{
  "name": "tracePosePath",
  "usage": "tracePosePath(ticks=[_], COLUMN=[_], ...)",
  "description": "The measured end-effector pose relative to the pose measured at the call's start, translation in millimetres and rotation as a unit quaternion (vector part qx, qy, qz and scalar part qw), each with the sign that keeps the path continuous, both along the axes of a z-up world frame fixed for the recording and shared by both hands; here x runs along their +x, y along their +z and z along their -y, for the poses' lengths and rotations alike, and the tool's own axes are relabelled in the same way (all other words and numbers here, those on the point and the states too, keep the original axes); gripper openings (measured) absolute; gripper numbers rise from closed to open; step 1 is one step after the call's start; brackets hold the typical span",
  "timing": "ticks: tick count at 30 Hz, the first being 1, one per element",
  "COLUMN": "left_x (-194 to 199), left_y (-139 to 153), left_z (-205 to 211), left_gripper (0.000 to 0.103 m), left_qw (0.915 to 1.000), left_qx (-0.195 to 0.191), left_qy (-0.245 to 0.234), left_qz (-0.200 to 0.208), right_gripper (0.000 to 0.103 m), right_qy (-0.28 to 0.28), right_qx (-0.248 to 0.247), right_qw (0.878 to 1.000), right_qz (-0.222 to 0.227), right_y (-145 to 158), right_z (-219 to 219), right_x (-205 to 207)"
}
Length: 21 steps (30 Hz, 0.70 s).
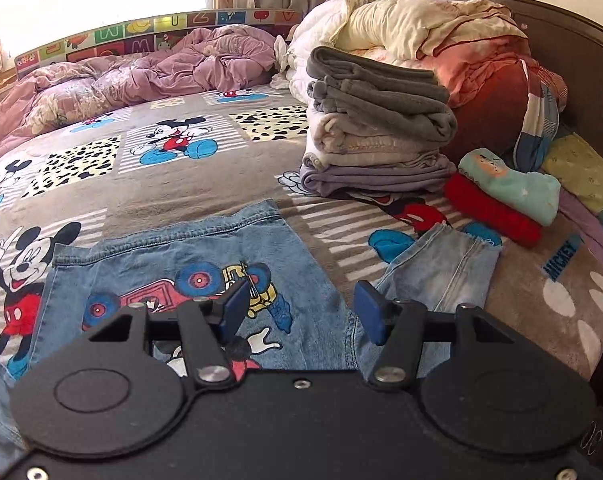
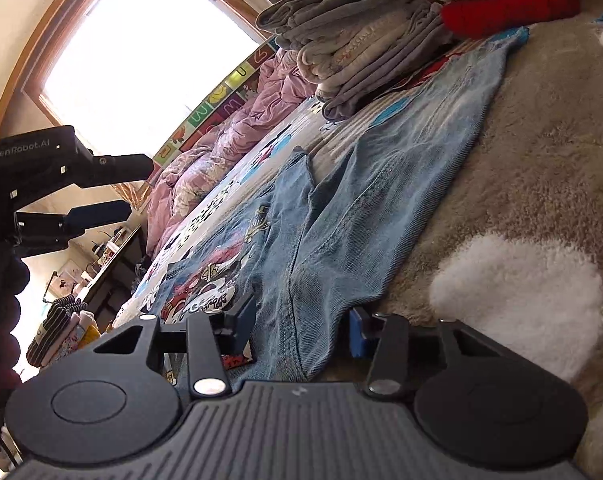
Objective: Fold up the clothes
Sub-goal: 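Grasp the jacket edge with the left gripper and pull it straight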
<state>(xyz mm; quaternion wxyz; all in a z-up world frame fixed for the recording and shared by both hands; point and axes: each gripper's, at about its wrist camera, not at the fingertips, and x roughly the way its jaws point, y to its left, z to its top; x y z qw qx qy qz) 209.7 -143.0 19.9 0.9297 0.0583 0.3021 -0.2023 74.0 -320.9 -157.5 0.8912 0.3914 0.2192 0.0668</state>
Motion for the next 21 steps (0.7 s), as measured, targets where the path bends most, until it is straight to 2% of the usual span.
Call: tracePosePath(ticks=[2,5,10,13,16,21], left_x=[8.3,25.0,66.0,91.1,115.0,155.0], left_y=[0.3,-3.2,-17.0,-25.9,-36.5,-66.0], left_z=[4.7,9.8,21.7,39.0,59.8,94.5], left_gripper=[0.057,0.058,0.058,0.058,0.058,0.045], left_qw=[1.0000,0.9998,0.9973,0.9959,0.9944,0.9887], left_qx=[0.006,0.005,-0.006,0.006,0.023,0.076], left_qy=[-0.002,0.000,0.023,0.033,0.037,0.055], left_qz=[-0.002,-0.019,-0.070,-0.084,-0.096,-0.116], right_gripper=[0.017,0.009,0.006,0.005,0.005,0.005], right_qy=[-0.016,-0.025,-0.034,-0.043,-0.045,-0.038], right_qx=[0.026,0.065,0.090,0.100,0.079,0.044], right_qw=[1.000,0.998,0.995,0.994,0.996,0.998], right_qz=[-0.005,-0.007,-0.006,-0.006,-0.006,-0.004], right_y=[-5.2,-11.5,-15.4,-15.8,-12.6,-7.1], right_z=[8.7,18.9,24.3,25.9,22.4,18.5], right_x=[2.1,1.8,0.0,-1.4,-1.4,-0.3])
